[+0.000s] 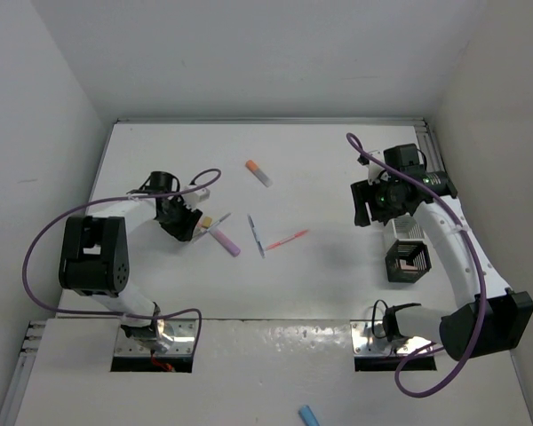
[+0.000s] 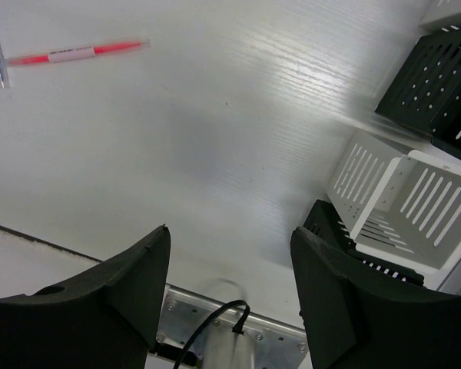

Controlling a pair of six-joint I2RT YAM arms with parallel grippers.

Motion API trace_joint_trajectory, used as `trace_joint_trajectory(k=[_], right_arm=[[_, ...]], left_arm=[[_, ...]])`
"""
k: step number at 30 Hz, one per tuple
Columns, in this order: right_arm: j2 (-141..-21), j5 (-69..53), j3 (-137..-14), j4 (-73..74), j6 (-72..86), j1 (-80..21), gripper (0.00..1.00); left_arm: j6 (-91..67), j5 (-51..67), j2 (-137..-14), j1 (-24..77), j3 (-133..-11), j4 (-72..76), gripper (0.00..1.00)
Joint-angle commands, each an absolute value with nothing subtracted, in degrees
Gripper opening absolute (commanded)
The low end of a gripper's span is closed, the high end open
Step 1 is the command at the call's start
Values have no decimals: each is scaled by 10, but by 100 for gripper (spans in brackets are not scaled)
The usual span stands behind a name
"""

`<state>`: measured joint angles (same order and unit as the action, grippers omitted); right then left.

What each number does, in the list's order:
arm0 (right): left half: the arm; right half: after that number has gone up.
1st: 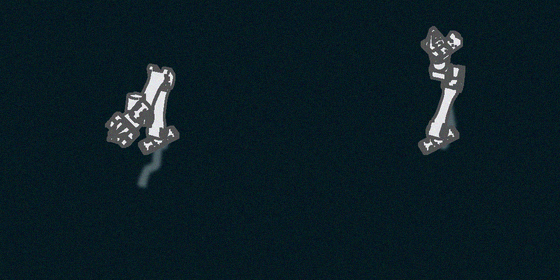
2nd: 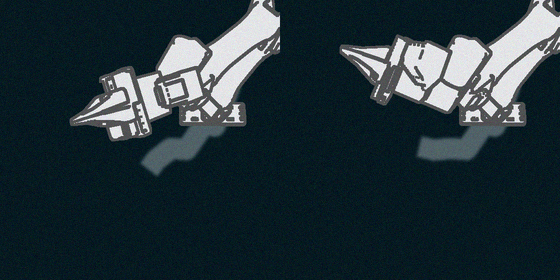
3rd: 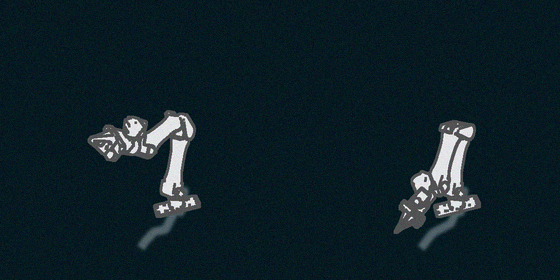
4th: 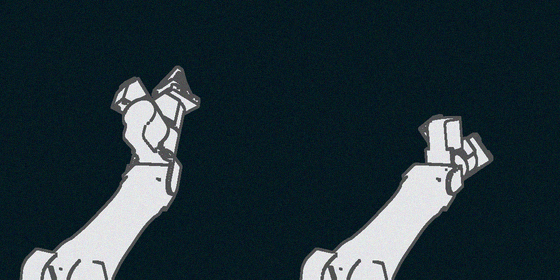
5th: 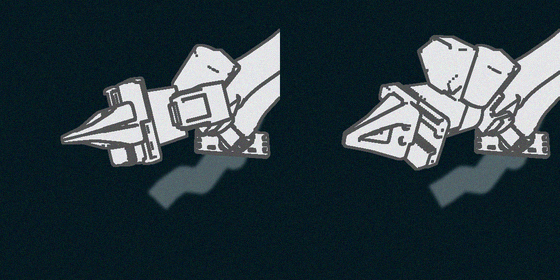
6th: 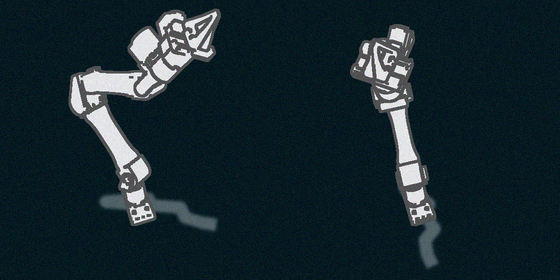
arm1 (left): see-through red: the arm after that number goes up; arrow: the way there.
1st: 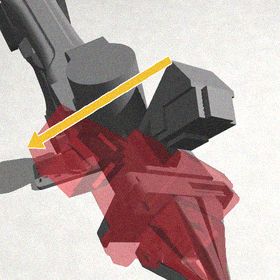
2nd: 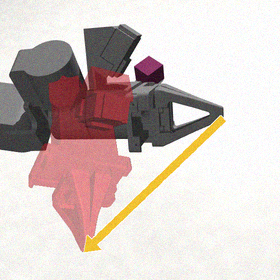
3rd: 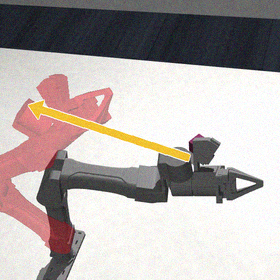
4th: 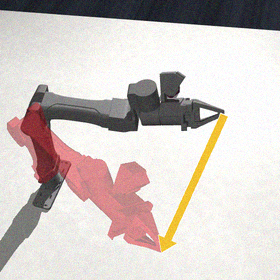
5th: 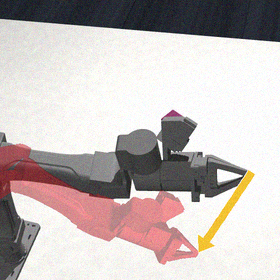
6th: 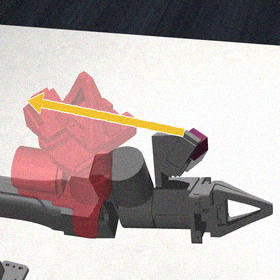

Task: Sort the stationery into containers
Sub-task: Pick up the stationery from the center of the board.

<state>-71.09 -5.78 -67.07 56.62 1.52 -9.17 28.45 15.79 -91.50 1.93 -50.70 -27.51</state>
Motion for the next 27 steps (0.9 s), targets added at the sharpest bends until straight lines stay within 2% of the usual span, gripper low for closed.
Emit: trace_joint_trajectory(k=[1, 8, 13, 15, 20, 23, 27], right_arm=[[-700, -59, -671, 558, 20, -90, 63], [-710, -64, -685, 560, 21, -90, 63], [-719, -84, -692, 566, 35, -91, 63], [-727, -101, -705, 571, 42, -90, 63], [-744, -162, -747, 574, 73, -90, 65], [-755, -225, -780, 570, 112, -91, 66], [-766, -304, -813, 504, 220, -100, 66]], left_arm=[[301, 168, -924, 25, -497, -261, 55], [305, 164, -939, 25, -489, -242, 50], [312, 178, -932, 25, -497, -245, 30], [333, 190, -921, 18, -511, -282, 29], [416, 259, -824, 2, -556, -392, 16], [433, 322, -767, 2, -604, -445, 11], [369, 409, -726, 16, -669, -457, 11]])
